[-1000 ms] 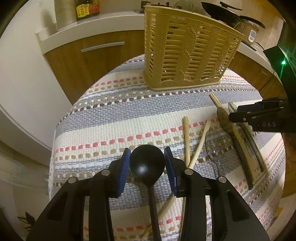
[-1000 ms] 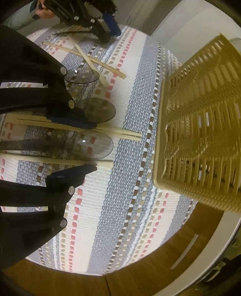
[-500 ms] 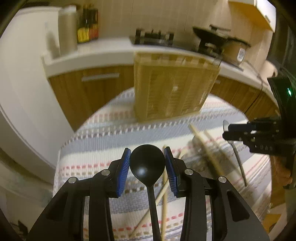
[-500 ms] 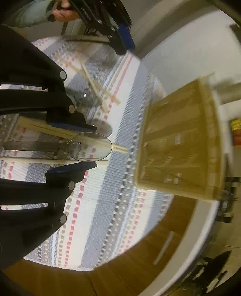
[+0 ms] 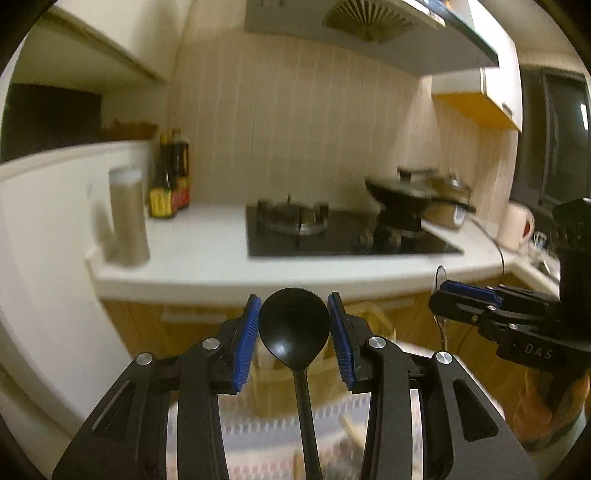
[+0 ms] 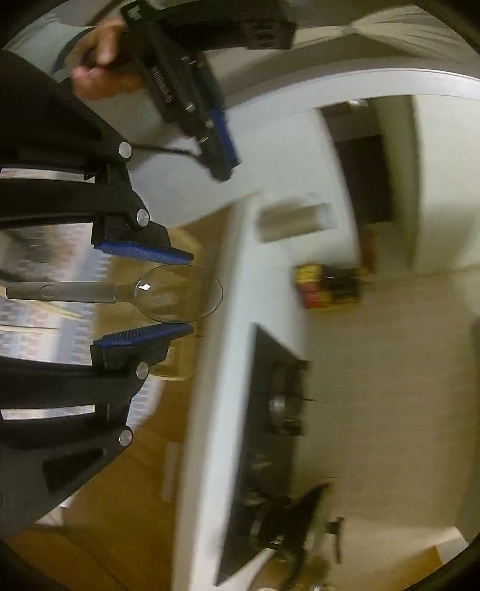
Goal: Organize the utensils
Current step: 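Carry the black spoon and clear spoon over the beige caddy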
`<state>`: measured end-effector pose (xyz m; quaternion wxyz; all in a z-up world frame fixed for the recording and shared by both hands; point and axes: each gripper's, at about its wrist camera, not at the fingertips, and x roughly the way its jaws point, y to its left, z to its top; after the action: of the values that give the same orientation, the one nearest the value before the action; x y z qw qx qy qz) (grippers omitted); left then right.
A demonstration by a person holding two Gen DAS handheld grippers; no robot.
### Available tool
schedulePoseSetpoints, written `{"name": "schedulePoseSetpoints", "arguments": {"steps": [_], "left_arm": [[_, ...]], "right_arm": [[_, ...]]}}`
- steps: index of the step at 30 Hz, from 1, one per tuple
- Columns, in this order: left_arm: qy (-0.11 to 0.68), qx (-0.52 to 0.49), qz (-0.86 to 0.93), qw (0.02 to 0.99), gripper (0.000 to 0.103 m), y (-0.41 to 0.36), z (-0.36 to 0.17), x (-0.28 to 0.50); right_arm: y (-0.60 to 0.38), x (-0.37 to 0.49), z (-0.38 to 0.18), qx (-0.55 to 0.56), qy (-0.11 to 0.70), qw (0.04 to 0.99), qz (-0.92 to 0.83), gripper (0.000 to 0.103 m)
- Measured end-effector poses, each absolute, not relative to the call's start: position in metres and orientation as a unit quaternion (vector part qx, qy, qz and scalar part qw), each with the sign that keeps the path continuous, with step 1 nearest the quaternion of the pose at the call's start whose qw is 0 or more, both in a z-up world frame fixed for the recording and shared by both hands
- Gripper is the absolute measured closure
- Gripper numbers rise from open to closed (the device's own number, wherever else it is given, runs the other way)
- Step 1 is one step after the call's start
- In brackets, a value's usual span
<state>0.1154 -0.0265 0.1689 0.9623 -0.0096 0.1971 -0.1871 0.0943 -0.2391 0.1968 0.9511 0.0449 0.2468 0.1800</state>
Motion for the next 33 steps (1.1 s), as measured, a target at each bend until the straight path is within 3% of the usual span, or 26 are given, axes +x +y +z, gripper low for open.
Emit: {"name": "schedulePoseSetpoints", "arguments": {"steps": [6, 12, 22, 33], "left_arm": [[0.141, -0.033, -0.193, 0.97, 0.068, -0.047, 0.188, 0.153], [0.103, -0.036, -0.2, 0.974, 0.068, -0.065, 0.169, 0.186], [0.117, -0.047, -0.192, 0.973, 0.067, -0.07, 0.105, 0.219], [0.145, -0.046, -0.222, 0.963, 0.064, -0.066, 0.083, 0.216]], "right_arm": [[-0.243, 0.134, 0.224, 0.067, 0.172, 0.971, 0.153, 0.074], [-0.246, 0.167, 0.21, 0.063, 0.125, 0.984, 0.113, 0.074], [-0.255, 0.197, 0.148, 0.075, 0.131, 0.984, 0.099, 0.074], [-0.259, 0.184, 0.131, 0.08, 0.147, 0.981, 0.099, 0.073]]}}
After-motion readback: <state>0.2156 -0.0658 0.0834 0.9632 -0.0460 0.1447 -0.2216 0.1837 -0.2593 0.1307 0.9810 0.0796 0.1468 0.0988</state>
